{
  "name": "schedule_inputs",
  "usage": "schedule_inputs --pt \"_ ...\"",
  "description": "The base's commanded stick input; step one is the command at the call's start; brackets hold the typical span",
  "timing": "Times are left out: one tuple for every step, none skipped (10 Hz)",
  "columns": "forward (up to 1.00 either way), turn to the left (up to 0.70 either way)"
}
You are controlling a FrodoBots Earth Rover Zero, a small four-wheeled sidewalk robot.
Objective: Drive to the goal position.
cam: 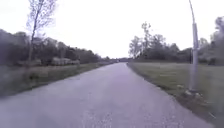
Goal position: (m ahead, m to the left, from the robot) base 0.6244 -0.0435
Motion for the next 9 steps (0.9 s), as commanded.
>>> schedule_inputs --pt "1.0 0.0" --pt "1.0 0.0" --pt "1.0 0.0" --pt "1.0 0.0" --pt "1.0 0.0" --pt "1.0 0.0" --pt "1.0 0.0" --pt "1.0 0.0" --pt "1.0 0.0"
